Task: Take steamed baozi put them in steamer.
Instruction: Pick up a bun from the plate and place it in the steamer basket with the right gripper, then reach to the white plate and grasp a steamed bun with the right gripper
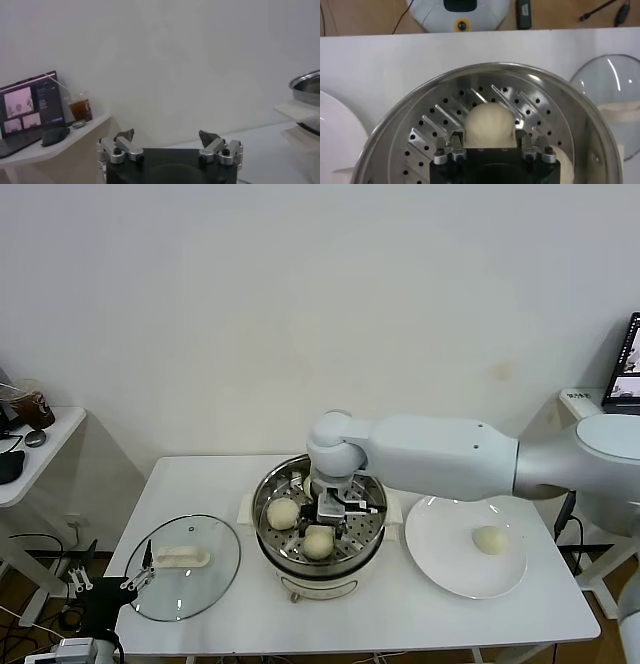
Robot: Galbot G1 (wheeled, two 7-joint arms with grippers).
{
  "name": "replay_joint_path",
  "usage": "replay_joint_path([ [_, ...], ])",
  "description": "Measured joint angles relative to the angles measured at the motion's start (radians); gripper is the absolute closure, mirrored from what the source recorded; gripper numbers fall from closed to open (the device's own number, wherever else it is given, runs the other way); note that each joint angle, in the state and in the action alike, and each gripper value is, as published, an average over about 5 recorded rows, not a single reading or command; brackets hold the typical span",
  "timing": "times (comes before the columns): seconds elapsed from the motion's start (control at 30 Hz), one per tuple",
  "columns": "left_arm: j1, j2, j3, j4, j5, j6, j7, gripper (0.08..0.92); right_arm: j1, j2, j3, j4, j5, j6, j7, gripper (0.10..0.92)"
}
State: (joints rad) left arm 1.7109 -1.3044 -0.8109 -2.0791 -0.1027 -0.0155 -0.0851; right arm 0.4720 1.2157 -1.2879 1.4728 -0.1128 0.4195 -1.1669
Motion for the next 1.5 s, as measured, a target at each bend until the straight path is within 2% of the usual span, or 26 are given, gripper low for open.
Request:
replay_joint_path([
  [0.13, -0.002, 0.000, 0.000, 0.002, 0.000, 0.000, 0.000, 0.177, 0.006, -0.005, 0.010, 0.003, 0.004, 0.005, -0.003, 0.240],
  [0.23, -0.005, 0.001, 0.000, 0.005, -0.001, 0.000, 0.001, 0.177, 0.020, -0.018, 0.024, 0.004, 0.014, 0.004, -0.013, 0.208],
  [0.5, -0.017, 0.013, 0.000, 0.011, -0.011, 0.001, 0.002, 0.177, 0.069, -0.112, 0.089, -0.008, 0.058, -0.068, -0.057, 0.203],
  [0.73, -0.030, 0.026, 0.009, 0.022, -0.013, 0.001, 0.004, 0.177, 0.074, -0.273, 0.157, -0.010, 0.106, -0.266, -0.084, 0.203],
  [1.03, -0.040, 0.035, 0.028, 0.028, -0.004, 0.001, 0.009, 0.177, -0.005, -0.519, 0.236, -0.010, 0.066, -0.497, -0.116, 0.203],
  [1.27, -0.041, 0.028, 0.044, 0.032, 0.009, 0.000, 0.010, 0.177, -0.185, -0.648, 0.361, -0.043, 0.015, -0.555, -0.120, 0.203],
  [1.5, -0.040, 0.030, 0.038, 0.034, 0.011, 0.000, 0.011, 0.177, -0.394, -0.697, 0.518, -0.097, -0.059, -0.558, -0.112, 0.203],
])
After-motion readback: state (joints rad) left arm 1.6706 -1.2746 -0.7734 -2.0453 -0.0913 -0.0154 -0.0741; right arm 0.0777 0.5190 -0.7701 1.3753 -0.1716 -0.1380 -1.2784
